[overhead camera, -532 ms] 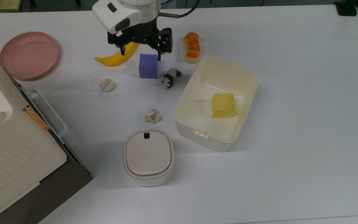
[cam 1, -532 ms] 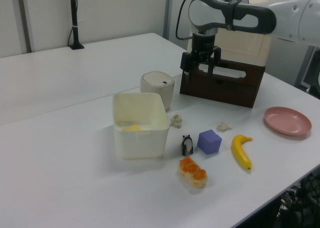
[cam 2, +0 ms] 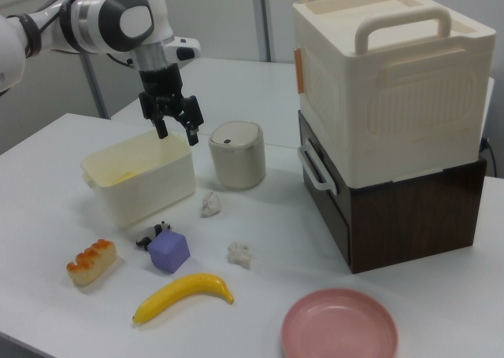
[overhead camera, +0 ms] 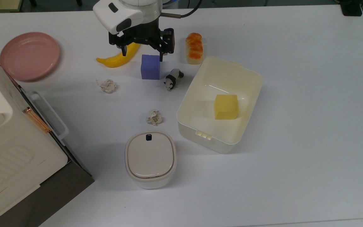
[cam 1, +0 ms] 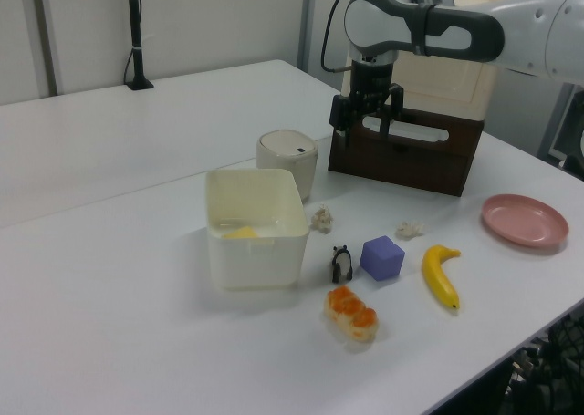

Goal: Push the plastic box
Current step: 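Move the gripper from above the purple cube toward the plastic box, then lower the closed gripper beside the rim of the translucent plastic box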

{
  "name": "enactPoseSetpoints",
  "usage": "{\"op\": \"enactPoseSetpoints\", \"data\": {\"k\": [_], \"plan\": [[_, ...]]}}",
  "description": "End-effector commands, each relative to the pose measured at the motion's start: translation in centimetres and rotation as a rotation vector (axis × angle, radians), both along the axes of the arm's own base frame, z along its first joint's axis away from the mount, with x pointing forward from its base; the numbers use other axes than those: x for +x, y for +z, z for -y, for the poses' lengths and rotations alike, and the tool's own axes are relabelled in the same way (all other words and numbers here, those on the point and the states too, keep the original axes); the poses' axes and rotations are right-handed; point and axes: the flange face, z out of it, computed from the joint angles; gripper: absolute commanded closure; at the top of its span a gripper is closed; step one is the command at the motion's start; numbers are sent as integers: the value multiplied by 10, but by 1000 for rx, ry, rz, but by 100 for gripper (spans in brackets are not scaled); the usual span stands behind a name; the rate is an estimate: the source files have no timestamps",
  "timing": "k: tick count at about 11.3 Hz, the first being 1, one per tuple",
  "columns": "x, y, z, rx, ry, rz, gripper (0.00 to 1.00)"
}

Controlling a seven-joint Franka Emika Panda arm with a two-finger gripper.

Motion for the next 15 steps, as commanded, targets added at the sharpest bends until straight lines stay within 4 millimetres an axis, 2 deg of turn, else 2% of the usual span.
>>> {"op": "enactPoseSetpoints", "data": {"k": [1,3,6,10,12,15], "plan": [[-6,-1,0,8,79,-17,0],[-6,-1,3,15,236,-31,0],[-9,-15,8,31,566,-91,0],[-11,-30,7,49,922,-140,0],[-7,-44,-7,50,1066,-174,0],[-4,-85,-31,12,1122,-147,0]]}}
